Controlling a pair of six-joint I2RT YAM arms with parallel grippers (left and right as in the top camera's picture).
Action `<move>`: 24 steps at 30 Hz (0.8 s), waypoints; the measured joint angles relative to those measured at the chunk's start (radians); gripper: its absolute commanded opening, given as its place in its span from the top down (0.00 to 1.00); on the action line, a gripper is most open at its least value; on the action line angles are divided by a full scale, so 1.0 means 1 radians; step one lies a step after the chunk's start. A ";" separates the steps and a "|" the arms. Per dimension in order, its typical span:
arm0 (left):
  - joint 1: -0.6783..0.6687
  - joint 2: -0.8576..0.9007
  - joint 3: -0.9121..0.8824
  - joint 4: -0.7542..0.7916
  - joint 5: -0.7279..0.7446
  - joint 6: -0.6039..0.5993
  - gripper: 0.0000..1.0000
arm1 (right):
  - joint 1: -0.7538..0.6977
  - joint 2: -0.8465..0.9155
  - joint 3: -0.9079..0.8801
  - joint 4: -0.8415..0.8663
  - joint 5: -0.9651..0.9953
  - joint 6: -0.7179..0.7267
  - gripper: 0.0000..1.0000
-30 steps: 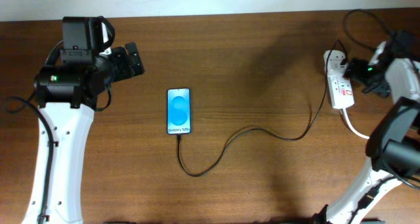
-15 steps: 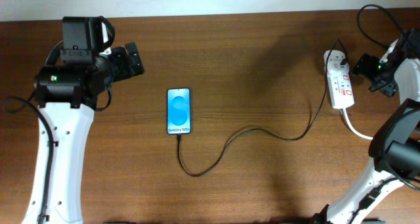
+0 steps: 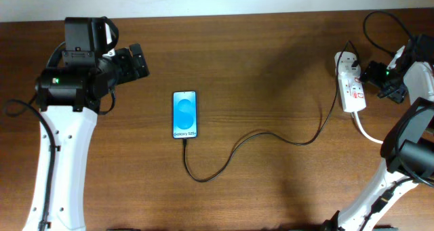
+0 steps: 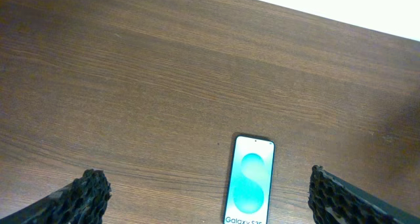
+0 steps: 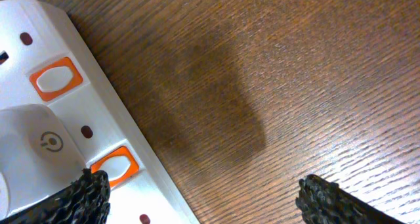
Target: Plug charger to phone and switch on socket
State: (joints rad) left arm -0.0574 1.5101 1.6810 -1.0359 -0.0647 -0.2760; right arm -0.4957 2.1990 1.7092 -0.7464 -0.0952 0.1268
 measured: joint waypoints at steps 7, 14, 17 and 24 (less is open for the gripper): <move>0.000 0.000 0.000 0.000 0.000 0.000 0.01 | 0.000 0.028 0.000 0.010 0.001 -0.007 0.06; 0.000 0.000 0.000 0.000 0.000 0.000 0.01 | 0.003 0.030 0.000 0.040 0.000 -0.008 0.05; 0.000 0.000 0.000 0.000 0.000 0.000 0.01 | 0.006 0.030 0.000 0.054 -0.014 -0.008 0.05; 0.000 0.000 0.000 0.000 0.000 0.000 0.01 | 0.006 0.031 0.000 0.043 -0.020 -0.006 0.06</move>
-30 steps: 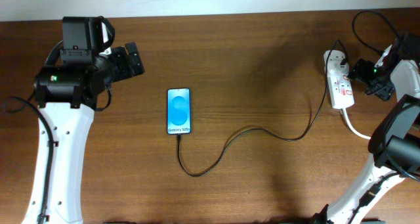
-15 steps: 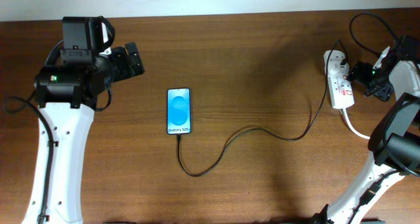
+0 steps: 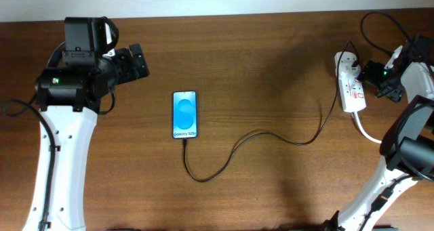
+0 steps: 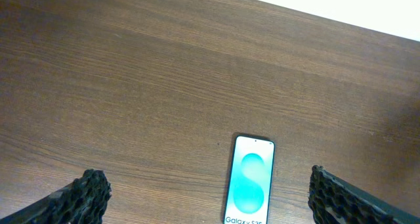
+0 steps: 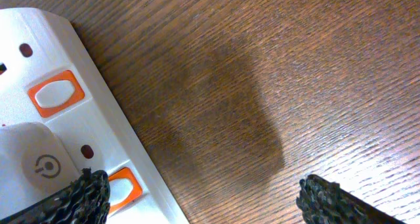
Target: Plug charger to phone and switch on socket
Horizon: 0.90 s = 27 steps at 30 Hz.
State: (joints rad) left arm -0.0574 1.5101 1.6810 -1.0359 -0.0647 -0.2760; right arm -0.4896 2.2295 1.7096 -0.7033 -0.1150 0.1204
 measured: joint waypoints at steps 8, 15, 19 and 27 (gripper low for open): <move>0.000 0.000 0.000 0.000 0.000 0.000 0.01 | -0.002 0.000 0.005 -0.026 0.000 0.004 0.06; 0.000 0.000 0.000 0.000 0.000 0.000 0.01 | -0.003 0.000 0.005 -0.027 -0.018 0.004 0.06; 0.000 0.000 0.000 0.000 0.000 0.000 0.01 | -0.004 0.000 0.006 -0.035 -0.023 0.004 0.06; 0.000 0.000 0.000 0.000 0.000 0.000 0.01 | -0.005 0.000 0.007 -0.060 -0.037 -0.001 0.06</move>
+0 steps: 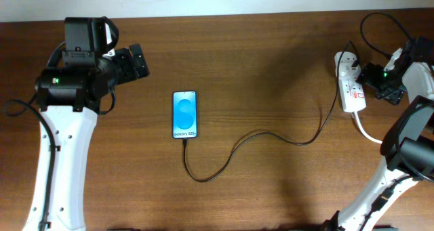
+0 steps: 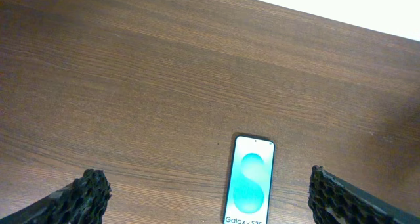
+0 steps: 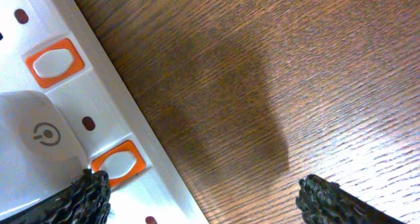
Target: Plug charger to phone and switch on socket
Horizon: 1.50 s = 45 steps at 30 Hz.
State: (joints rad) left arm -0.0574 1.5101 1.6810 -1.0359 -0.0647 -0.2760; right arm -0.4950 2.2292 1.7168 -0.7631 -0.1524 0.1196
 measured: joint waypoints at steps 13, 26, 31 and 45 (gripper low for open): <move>0.000 0.000 0.000 0.000 0.000 0.000 0.01 | 0.000 0.011 -0.003 0.064 0.023 0.087 0.06; 0.000 0.000 0.000 0.000 0.000 0.000 0.01 | -0.007 0.010 0.002 0.026 0.019 0.087 0.06; 0.000 0.000 0.000 0.000 0.000 0.000 0.01 | -0.007 0.010 0.002 0.023 0.019 0.087 0.06; 0.000 0.000 0.000 0.000 0.000 0.000 0.01 | -0.003 0.010 0.006 0.017 0.024 0.064 0.06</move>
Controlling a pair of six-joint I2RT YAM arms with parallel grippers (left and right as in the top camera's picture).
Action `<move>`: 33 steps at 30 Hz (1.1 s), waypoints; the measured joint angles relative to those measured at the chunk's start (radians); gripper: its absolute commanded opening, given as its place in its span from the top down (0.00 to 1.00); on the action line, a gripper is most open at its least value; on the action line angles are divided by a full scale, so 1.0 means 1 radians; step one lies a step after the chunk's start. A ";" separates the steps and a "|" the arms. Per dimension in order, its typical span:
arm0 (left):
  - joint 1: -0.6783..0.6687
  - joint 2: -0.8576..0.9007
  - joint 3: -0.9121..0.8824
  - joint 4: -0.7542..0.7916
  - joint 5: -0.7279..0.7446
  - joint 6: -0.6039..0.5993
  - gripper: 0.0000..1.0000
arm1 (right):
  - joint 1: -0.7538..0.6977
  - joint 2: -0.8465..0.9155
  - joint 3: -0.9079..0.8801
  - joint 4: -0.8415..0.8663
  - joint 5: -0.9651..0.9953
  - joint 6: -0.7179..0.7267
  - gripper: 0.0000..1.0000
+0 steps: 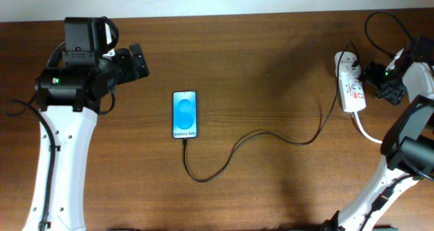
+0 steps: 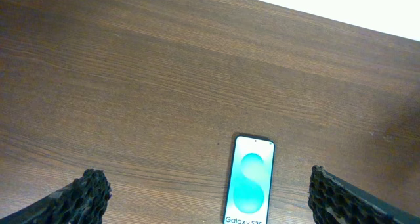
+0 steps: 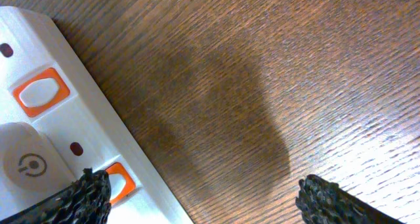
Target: Plug charger to phone and switch on socket
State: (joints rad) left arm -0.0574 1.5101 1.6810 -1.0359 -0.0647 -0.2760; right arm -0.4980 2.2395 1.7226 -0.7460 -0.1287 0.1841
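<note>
The phone lies face up mid-table with its screen lit; it also shows in the left wrist view as the phone. A black cable runs from its lower end to the white power strip at the far right. On the strip sit two orange switches, one above and one below, beside a white charger block. My right gripper is open against the strip, and its left fingertip is at the lower switch. My left gripper hangs open behind the phone.
A white lead leaves the strip toward the front right. The table's back edge meets a white wall. Dark wood table spreads between phone and strip.
In the right wrist view the strip and its switches sit lower and further left, so my right gripper has shifted slightly beside the strip. Left arm, phone and cable have not moved.
At every earlier moment the phone was lit with the cable in it and my left gripper stayed open behind it. My right gripper stayed open at the strip, shifting a little each time, its left fingertip by the lower orange switch, as now.
</note>
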 measured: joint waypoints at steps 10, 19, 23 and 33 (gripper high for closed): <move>0.000 0.000 0.000 0.000 0.000 0.000 0.01 | 0.002 0.000 0.002 -0.003 -0.001 -0.005 0.06; 0.000 0.000 0.000 0.000 0.000 0.000 0.01 | 0.006 -0.002 0.003 -0.005 -0.015 -0.012 0.06; 0.000 0.000 0.000 0.000 0.000 0.000 0.01 | 0.008 -0.002 0.003 -0.006 -0.011 -0.011 0.06; 0.000 0.000 0.000 0.000 0.000 0.000 0.01 | 0.010 -0.002 0.006 -0.035 -0.012 -0.017 0.06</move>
State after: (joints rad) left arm -0.0574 1.5101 1.6810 -1.0359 -0.0647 -0.2760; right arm -0.4881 2.2375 1.7283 -0.7811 -0.1410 0.1673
